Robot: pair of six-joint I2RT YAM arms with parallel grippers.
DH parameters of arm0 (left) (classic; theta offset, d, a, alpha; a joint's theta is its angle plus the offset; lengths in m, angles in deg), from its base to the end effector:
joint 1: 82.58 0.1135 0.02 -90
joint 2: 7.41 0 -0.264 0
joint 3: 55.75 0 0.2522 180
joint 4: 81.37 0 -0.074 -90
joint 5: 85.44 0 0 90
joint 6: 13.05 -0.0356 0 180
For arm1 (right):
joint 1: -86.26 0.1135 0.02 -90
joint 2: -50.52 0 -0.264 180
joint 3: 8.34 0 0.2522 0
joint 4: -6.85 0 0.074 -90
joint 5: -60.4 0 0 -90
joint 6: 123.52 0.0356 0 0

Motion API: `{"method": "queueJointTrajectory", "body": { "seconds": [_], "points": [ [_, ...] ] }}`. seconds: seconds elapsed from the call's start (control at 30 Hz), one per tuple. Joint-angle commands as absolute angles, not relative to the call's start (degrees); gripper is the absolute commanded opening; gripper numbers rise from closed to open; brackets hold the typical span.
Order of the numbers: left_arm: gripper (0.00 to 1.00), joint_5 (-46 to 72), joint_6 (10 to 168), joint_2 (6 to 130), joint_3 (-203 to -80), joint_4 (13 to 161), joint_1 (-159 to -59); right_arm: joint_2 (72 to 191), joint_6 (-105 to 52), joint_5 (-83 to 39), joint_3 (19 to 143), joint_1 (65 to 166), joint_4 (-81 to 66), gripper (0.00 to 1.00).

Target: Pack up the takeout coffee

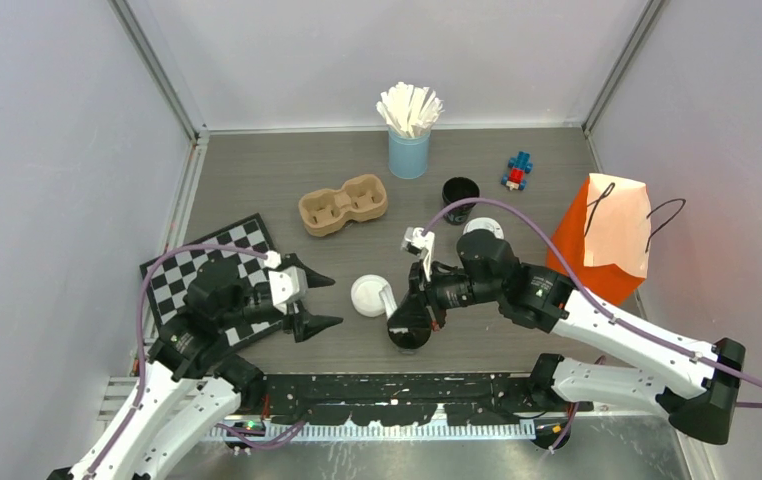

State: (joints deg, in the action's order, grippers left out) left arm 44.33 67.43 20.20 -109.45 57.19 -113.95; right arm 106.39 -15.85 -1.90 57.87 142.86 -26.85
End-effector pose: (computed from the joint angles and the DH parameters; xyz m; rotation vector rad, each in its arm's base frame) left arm 0.0823 -0.0769 0.3199 1.0950 1.5147 -0.9002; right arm 0.1056 0.1901 0.3355 -1.0445 1.9100 1.2752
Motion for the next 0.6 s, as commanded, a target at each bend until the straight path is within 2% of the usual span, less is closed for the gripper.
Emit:
{"method": "queueJointTrajectory", "body": {
  "seconds": [0.0, 0.13, 0.2, 0.4, 0.57],
  "points": [
    [0.7, 58.9, 55.3, 22.4, -111.3, 62.4, -113.9, 107.5, -10.8, 11.4, 59.1, 142.6, -26.7, 0.01],
    [0.64, 64.5, 57.0, 25.9, -112.7, 63.1, -114.0, 107.3, -6.1, 8.2, 58.7, 142.7, -22.5, 0.0],
    [0.64, 63.5, 60.7, 25.9, -111.7, 65.7, -114.0, 106.2, -0.9, 6.9, 56.4, 142.6, -15.9, 0.01],
    [0.83, 53.1, 70.7, 20.8, -106.6, 74.6, -114.2, 101.2, 11.6, -8.5, 52.2, 142.6, -7.4, 0.02],
    [0.92, 53.1, 69.7, 19.1, -103.5, 79.6, -114.8, 99.4, 16.1, -10.0, 49.6, 142.6, -0.8, 0.02]
  ]
}}
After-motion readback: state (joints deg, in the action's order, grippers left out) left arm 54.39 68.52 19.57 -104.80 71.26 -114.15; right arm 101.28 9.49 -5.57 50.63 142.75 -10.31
